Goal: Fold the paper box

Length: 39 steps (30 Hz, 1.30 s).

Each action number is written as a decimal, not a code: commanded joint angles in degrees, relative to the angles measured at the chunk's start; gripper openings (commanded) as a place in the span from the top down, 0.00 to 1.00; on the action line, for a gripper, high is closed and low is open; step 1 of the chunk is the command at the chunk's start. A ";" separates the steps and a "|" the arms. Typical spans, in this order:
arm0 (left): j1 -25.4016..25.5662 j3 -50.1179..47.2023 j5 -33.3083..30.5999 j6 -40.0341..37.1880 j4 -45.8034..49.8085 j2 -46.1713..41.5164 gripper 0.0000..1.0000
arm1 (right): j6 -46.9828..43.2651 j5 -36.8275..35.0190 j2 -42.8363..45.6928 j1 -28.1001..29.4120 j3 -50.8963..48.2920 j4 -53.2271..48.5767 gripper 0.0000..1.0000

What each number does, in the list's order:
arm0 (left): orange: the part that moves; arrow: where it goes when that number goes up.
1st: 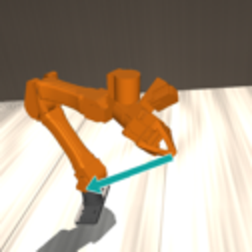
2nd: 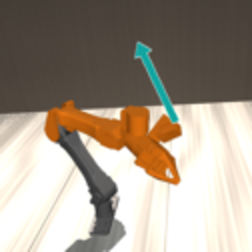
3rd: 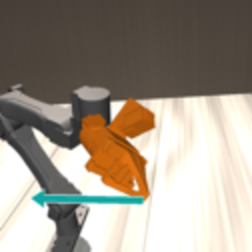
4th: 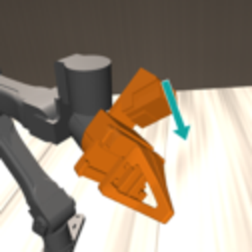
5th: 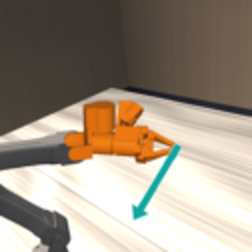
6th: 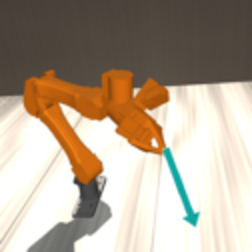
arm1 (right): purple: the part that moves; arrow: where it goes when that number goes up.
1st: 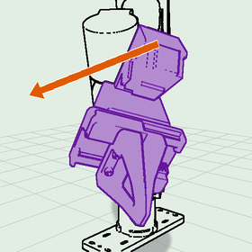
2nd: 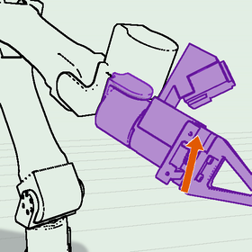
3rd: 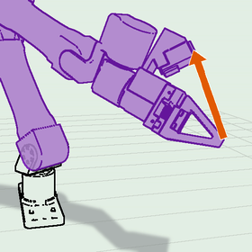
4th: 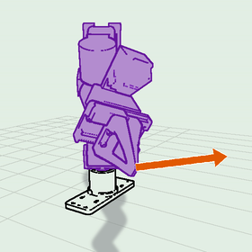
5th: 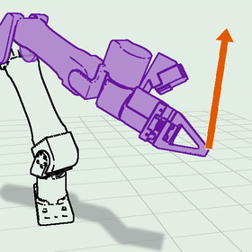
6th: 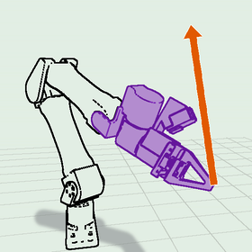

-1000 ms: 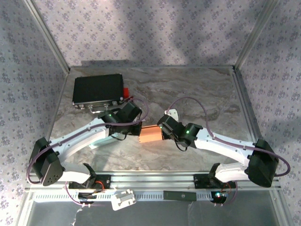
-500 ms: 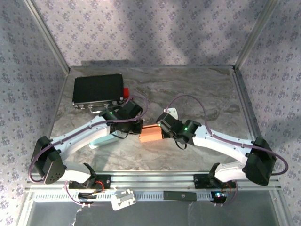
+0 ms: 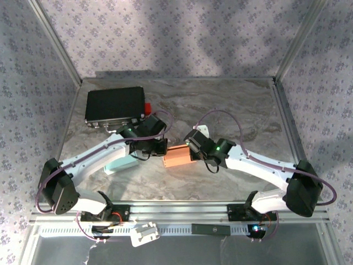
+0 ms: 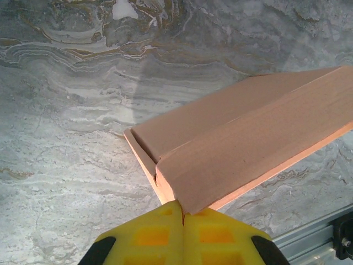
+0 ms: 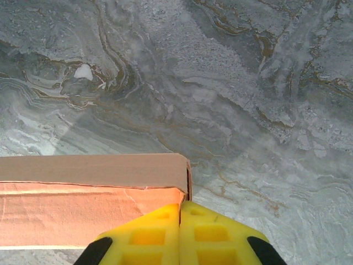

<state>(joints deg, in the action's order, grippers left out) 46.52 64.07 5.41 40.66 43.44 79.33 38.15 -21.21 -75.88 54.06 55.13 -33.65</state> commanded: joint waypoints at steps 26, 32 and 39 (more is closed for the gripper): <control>-0.15 -2.03 2.86 2.36 -6.26 -1.69 1.00 | 10.38 3.63 3.62 0.07 0.34 -1.18 0.73; -0.05 -1.67 2.57 1.95 -5.67 -1.46 1.00 | 12.86 2.49 6.45 -0.01 -1.17 -1.33 0.65; 1.05 -0.93 0.64 1.70 -4.94 -0.67 1.00 | 17.14 2.84 7.79 -0.18 -2.32 -2.04 0.55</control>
<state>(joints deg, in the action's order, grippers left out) 46.83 62.28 6.61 42.72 38.89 79.18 51.81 -18.57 -68.86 53.76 54.15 -34.54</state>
